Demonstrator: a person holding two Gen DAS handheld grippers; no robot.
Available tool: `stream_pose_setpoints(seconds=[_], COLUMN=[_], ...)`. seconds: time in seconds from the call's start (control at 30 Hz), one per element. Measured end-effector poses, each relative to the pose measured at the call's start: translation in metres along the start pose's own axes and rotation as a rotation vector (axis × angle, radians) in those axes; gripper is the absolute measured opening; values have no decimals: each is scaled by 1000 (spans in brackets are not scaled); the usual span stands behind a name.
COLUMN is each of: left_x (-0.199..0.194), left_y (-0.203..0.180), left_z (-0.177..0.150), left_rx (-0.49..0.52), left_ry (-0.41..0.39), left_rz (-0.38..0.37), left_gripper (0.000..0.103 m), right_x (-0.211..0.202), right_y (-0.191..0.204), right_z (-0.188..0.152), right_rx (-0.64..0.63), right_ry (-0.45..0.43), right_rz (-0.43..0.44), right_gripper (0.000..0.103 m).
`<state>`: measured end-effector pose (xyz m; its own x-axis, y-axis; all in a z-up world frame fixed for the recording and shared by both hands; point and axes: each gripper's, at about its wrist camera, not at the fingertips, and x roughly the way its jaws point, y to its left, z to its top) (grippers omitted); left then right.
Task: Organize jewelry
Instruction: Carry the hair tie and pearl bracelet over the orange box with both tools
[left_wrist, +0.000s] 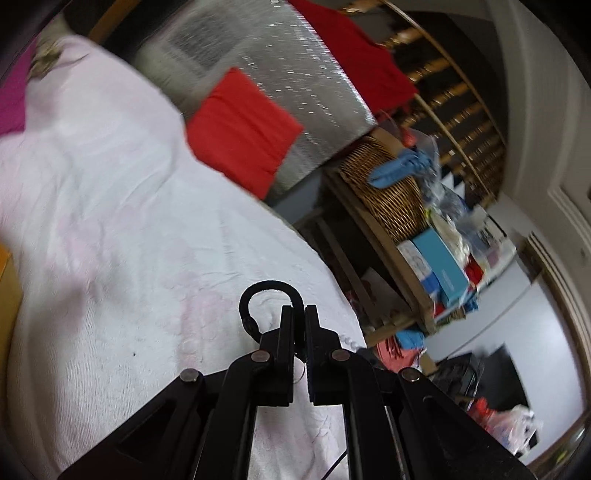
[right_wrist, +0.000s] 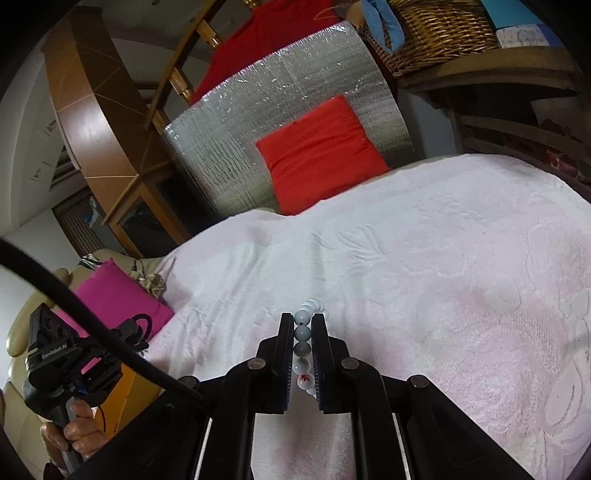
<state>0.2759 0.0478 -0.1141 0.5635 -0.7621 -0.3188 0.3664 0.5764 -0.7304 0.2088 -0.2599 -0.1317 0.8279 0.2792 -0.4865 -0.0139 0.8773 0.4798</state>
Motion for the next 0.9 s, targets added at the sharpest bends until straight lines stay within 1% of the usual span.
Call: stream_pose_setpoints(seconds=[0.13, 0.23, 0.3, 0.37, 0.47, 0.63, 0.73, 0.9], left_x=[-3, -4, -4, -5, -11, -22, -30, -57], left_y=[-14, -21, -26, -31, -39, -43, -42, -42], left_z=[-3, -5, -7, -10, -16, -26, -31, -44], left_rx=[84, 118, 156, 183, 243, 278, 273, 259], left_ry=[-15, -26, -29, -35, -51, -59, -70, -97], left_rz=[4, 31, 76, 102, 167, 220, 242, 252], left_gripper=[5, 5, 5, 5, 5, 5, 5, 5], right_x=[-4, -6, -7, -7, -5, -2, -2, -1], right_y=[1, 1, 2, 5, 7, 11, 15, 25], right_z=[1, 2, 2, 2, 0, -5, -9, -12], right_rx=[1, 4, 2, -7, 5, 25, 31, 53], right_ry=[-12, -10, -10, -8, 8, 38, 50, 71], right_rz=[22, 50, 75, 100, 154, 223, 258, 309], right_gripper=[11, 11, 11, 11, 11, 11, 11, 11])
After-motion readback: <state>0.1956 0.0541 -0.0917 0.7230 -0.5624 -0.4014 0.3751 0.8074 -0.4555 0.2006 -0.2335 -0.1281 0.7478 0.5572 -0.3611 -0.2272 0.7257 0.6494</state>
